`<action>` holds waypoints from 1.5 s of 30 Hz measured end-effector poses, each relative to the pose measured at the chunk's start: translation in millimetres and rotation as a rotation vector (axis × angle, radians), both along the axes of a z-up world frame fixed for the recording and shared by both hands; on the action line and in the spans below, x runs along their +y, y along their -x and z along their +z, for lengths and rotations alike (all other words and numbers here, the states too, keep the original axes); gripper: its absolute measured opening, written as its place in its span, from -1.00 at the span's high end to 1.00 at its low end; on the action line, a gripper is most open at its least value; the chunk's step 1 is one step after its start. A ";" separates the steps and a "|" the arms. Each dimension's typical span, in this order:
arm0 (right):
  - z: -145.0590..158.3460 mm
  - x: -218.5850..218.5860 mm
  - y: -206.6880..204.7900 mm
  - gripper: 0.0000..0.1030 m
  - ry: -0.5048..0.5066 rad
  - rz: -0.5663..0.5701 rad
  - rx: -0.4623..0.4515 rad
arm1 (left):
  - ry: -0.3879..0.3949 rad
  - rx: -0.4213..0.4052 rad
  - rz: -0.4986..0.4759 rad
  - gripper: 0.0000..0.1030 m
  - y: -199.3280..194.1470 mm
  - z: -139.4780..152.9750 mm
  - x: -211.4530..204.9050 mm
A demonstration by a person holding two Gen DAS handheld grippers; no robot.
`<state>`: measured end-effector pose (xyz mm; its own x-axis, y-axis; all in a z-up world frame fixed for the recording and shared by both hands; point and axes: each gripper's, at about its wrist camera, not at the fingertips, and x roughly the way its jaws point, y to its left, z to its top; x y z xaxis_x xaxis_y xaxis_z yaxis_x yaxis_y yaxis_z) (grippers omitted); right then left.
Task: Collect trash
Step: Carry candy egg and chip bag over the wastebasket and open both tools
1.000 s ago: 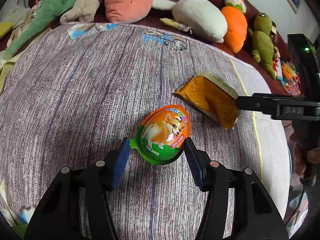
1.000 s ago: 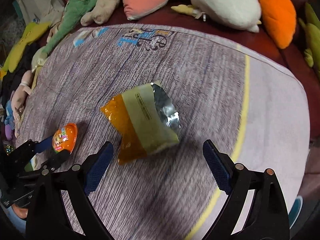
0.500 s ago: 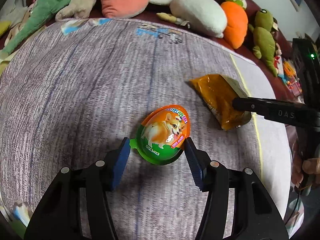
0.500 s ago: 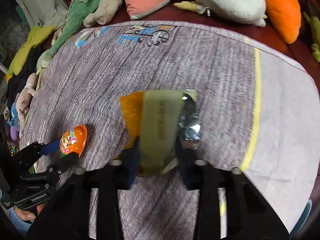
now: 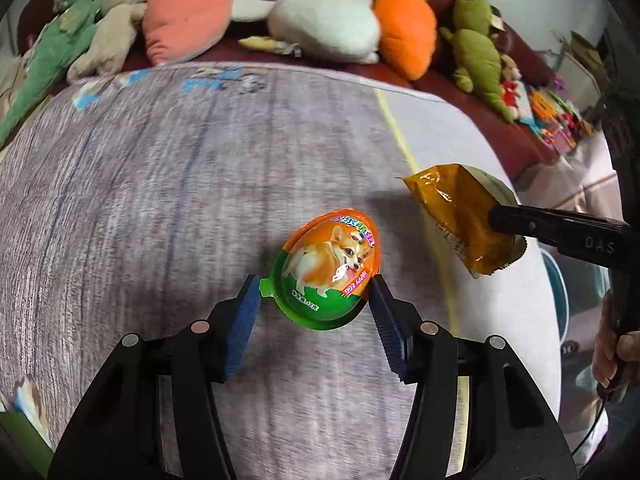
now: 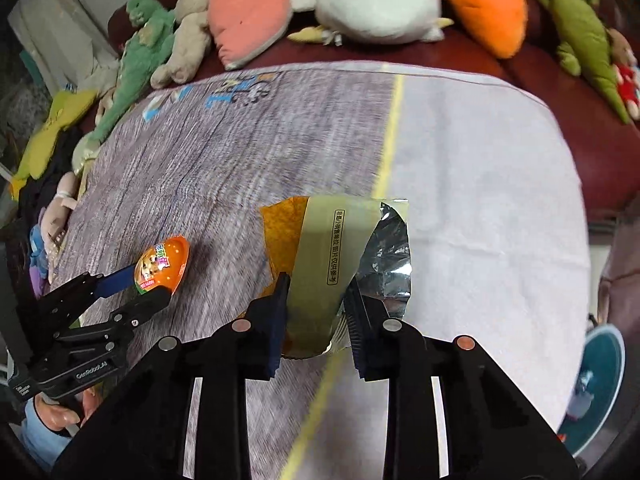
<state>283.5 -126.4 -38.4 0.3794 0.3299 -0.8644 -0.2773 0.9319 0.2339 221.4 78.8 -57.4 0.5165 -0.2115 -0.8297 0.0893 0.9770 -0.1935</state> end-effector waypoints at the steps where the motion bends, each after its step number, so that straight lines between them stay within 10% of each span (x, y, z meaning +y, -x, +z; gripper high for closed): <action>1: 3.7 -10.4 6.2 0.50 -0.007 -0.011 -0.006 | -0.003 -0.005 -0.013 -0.10 3.3 4.1 -9.3; 22: 43.1 -230.4 115.5 0.50 -0.156 -0.313 -0.123 | -0.077 -0.044 -0.320 -0.12 38.8 43.1 -228.8; 37: -9.3 -369.6 154.5 0.42 -0.142 -0.545 -0.051 | -0.106 0.057 -0.516 -0.12 35.9 -7.2 -371.5; 45: -39.5 -394.1 145.7 0.03 -0.124 -0.588 -0.015 | -0.119 0.098 -0.556 -0.12 26.7 -27.7 -407.3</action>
